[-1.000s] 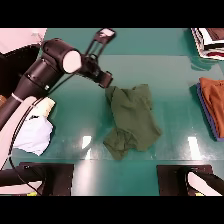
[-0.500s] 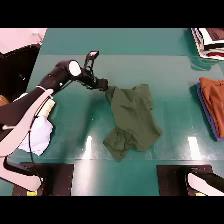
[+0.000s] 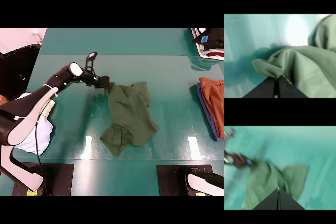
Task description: Fold the shirts.
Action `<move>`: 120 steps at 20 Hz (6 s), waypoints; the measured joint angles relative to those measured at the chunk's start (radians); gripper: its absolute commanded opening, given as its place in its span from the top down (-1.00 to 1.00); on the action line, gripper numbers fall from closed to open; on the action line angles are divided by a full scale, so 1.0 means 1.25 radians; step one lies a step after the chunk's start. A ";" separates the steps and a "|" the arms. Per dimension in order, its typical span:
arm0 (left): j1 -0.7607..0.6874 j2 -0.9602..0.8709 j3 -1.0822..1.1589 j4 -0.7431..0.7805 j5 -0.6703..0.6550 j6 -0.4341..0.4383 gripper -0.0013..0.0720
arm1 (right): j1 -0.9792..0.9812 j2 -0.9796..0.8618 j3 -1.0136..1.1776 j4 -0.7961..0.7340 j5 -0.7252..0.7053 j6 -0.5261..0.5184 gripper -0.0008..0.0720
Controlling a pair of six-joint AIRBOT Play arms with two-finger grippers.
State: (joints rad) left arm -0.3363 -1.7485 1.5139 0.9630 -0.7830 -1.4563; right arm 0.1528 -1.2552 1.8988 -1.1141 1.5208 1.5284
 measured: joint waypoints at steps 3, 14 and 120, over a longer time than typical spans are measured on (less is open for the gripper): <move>0.057 0.066 0.013 0.088 -0.052 0.004 0.89 | 0.000 0.023 -0.125 -0.029 0.025 0.014 0.93; 0.122 0.171 0.012 0.238 -0.201 0.038 0.88 | 0.041 0.001 -0.834 0.202 -0.351 -0.019 -0.34; 0.309 0.525 -0.029 0.101 -0.302 0.043 0.89 | -0.068 -0.074 0.026 -0.115 -0.030 -0.045 0.95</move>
State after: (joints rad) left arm 0.0498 -1.0920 1.4776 1.0889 -1.1610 -1.4021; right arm 0.0681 -1.3472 1.9312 -1.2575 1.4830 1.4723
